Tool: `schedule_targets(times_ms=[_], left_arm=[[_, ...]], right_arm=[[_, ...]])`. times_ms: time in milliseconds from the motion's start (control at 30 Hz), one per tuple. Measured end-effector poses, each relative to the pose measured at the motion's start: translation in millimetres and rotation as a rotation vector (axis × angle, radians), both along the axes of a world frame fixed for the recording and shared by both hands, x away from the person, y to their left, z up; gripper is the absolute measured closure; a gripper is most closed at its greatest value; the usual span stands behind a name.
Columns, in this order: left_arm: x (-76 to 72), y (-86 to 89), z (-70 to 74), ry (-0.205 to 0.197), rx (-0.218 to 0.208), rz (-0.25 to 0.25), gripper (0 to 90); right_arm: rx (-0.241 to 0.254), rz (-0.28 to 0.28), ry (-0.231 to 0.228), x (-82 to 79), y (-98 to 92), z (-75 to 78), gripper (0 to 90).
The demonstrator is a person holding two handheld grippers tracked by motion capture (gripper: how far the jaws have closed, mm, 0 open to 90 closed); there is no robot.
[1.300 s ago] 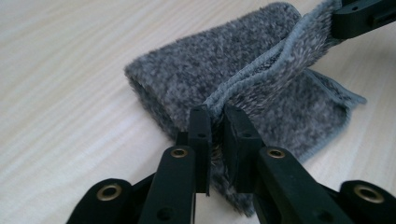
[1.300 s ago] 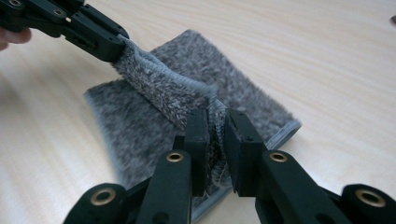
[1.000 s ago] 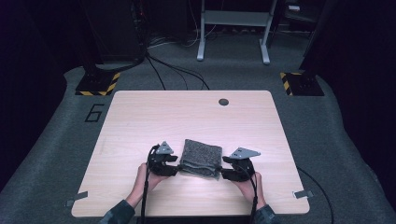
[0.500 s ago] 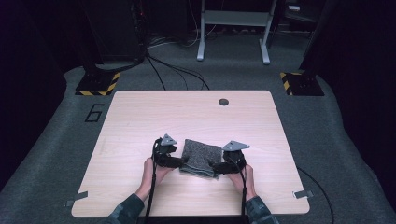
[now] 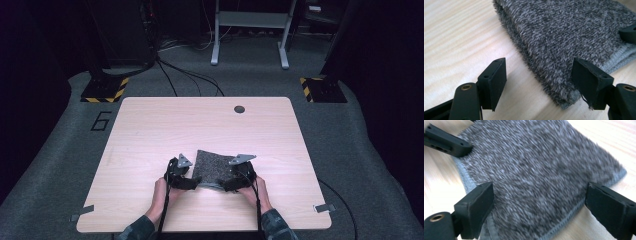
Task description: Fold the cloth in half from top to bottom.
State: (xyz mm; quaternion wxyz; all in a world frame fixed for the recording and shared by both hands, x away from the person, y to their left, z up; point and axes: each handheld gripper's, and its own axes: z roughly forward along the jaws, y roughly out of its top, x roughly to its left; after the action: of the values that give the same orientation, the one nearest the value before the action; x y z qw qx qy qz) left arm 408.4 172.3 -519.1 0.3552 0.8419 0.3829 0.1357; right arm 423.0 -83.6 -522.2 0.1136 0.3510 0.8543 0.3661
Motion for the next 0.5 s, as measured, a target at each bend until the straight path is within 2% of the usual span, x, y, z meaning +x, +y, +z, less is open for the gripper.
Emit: schedule_targets(times_ms=[33, 67, 100, 133, 167, 233, 333, 400, 433, 500], left_arm=[[-1.0, 0.0, -0.3, -0.005, -0.004, 0.002, 28.6], [-2.2, 0.0, 1.0, 0.008, -0.003, -0.008, 28.4], [-3.1, 0.6, 2.7, 0.002, 0.014, -0.018, 28.0], [-4.0, 0.1, 4.3, -0.004, 0.001, -0.012, 27.4], [-4.2, 1.1, 8.0, -0.019, 0.003, -0.012, 26.7], [-4.3, 2.3, 17.5, -0.044, -0.053, 0.001, 26.0], [3.4, -0.2, 33.4, -0.078, -0.099, -0.014, 26.1], [11.5, -6.4, 39.2, -0.081, -0.114, -0.04, 26.1], [15.9, -10.4, 39.8, -0.068, -0.122, -0.045, 27.0], [24.2, -18.2, 36.7, -0.046, -0.102, -0.067, 26.6]], right_arm=[[0.0, 0.009, 0.005, 1.1, -1.4, -1.2, 7.6], [0.007, 0.012, 0.006, 1.4, -2.3, -1.3, 7.6], [0.0, 0.023, 0.015, 1.7, -3.1, -0.4, 7.6], [0.003, 0.031, 0.015, 2.2, -2.9, 0.4, 7.5], [-0.006, 0.036, -0.004, 2.2, -3.1, 2.7, 7.5], [-0.006, 0.036, -0.028, 2.2, -3.8, 10.1, 7.7], [0.014, 0.025, -0.057, 5.5, -0.4, 21.7, 7.8], [0.023, 0.03, -0.057, 9.4, 4.9, 26.3, 7.5], [0.029, 0.027, -0.055, 11.1, 7.8, 27.0, 7.3], [0.03, 0.024, -0.046, 14.1, 13.4, 24.6, 7.3]])
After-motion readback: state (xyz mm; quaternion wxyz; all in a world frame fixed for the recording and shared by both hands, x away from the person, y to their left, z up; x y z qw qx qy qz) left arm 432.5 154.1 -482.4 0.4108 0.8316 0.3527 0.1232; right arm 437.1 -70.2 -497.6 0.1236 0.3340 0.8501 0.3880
